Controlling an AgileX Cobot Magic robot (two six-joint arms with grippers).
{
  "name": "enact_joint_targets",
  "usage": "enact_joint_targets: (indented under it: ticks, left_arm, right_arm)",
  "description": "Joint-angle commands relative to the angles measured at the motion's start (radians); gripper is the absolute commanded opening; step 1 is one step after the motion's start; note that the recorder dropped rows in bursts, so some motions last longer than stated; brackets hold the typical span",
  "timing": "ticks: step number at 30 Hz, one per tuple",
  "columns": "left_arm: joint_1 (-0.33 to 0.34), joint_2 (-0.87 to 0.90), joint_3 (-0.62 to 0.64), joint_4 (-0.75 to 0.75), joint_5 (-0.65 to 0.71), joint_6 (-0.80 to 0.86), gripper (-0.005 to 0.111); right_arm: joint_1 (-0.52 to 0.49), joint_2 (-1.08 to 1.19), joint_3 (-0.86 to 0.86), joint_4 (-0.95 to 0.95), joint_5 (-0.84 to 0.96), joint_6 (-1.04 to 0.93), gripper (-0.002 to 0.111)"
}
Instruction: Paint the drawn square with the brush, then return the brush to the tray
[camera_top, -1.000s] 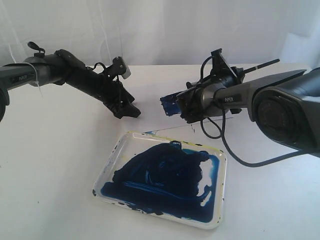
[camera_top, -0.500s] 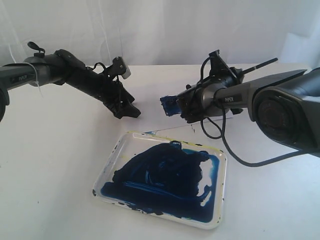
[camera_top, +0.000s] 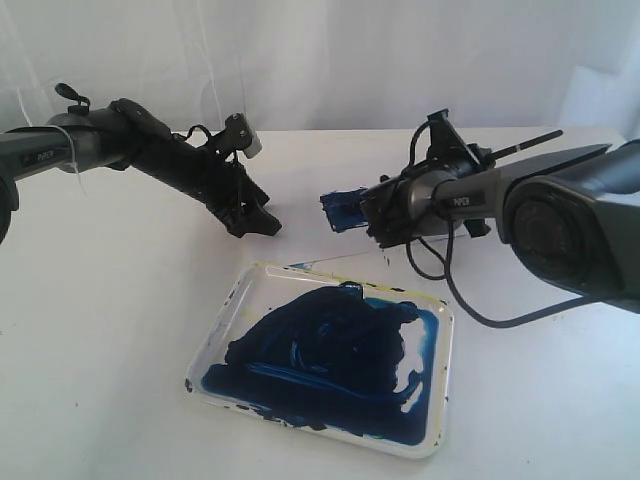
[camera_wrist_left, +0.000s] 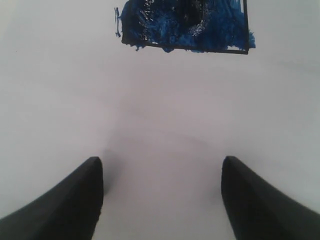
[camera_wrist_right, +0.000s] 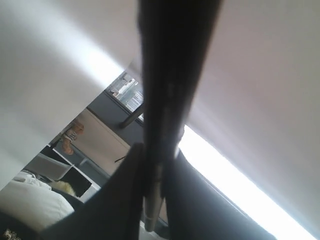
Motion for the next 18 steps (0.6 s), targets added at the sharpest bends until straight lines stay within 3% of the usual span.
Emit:
enact_joint_targets:
  ticks: [1,18]
  left_arm:
    - [-0.003,0.003,0.005,0.026,0.028,0.004,0.070]
    - [-0.003,0.003,0.005,0.026,0.028,0.004,0.070]
  right_arm:
    - [-0.005,0.035,-0.044,-0.016,0.076,-0.010,0.000]
    - [-0.007,0.056,-0.142,0.048,0.076,-0.013,0.000]
